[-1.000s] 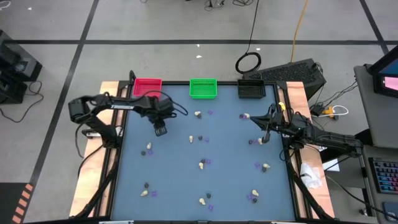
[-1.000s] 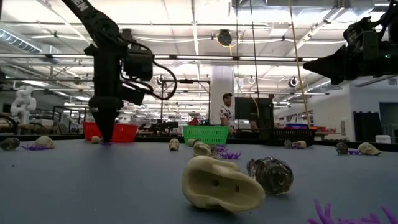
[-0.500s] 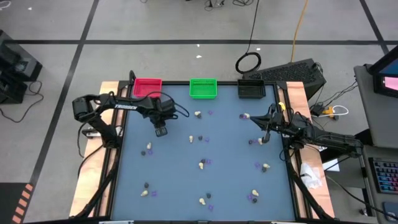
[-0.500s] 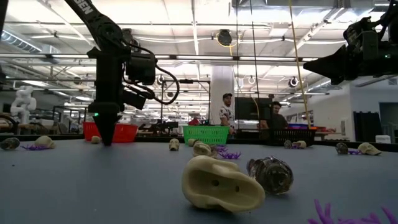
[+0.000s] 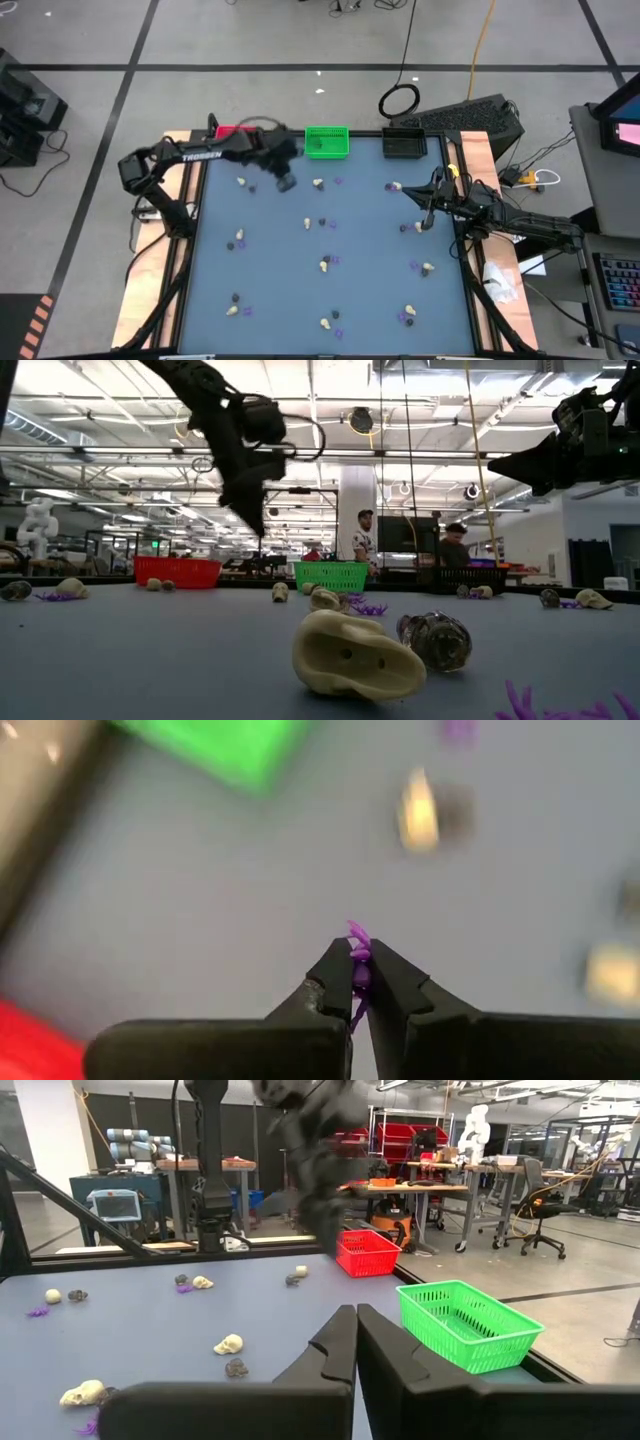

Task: Sort Halloween decoration
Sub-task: Put the purple spider toy into the green bin

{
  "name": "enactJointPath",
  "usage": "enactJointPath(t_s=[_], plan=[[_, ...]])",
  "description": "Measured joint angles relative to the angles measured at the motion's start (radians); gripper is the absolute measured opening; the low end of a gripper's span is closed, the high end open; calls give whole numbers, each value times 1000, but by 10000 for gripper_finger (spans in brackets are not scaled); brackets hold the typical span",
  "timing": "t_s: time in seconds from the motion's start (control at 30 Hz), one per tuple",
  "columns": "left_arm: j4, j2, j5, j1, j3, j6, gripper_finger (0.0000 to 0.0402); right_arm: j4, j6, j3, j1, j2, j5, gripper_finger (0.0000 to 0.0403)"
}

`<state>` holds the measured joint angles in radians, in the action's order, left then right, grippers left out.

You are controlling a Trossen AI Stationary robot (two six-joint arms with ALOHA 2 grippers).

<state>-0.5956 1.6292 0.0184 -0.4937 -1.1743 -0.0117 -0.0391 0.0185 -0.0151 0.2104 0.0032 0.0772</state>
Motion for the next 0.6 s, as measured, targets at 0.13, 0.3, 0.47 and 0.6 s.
enactJointPath(t_s=[0.13,0.3,0.47,0.6], plan=[[72,77,60,-60,-117,8,5,0,0,0,0,0,0,0],[103,243,116,-89,-275,91,5,0,0,0,0,0,0,0],[93,394,123,-97,-426,176,4,0,0,0,0,0,0,0],[58,492,124,-106,-513,230,3,0,0,0,0,0,0,0]])
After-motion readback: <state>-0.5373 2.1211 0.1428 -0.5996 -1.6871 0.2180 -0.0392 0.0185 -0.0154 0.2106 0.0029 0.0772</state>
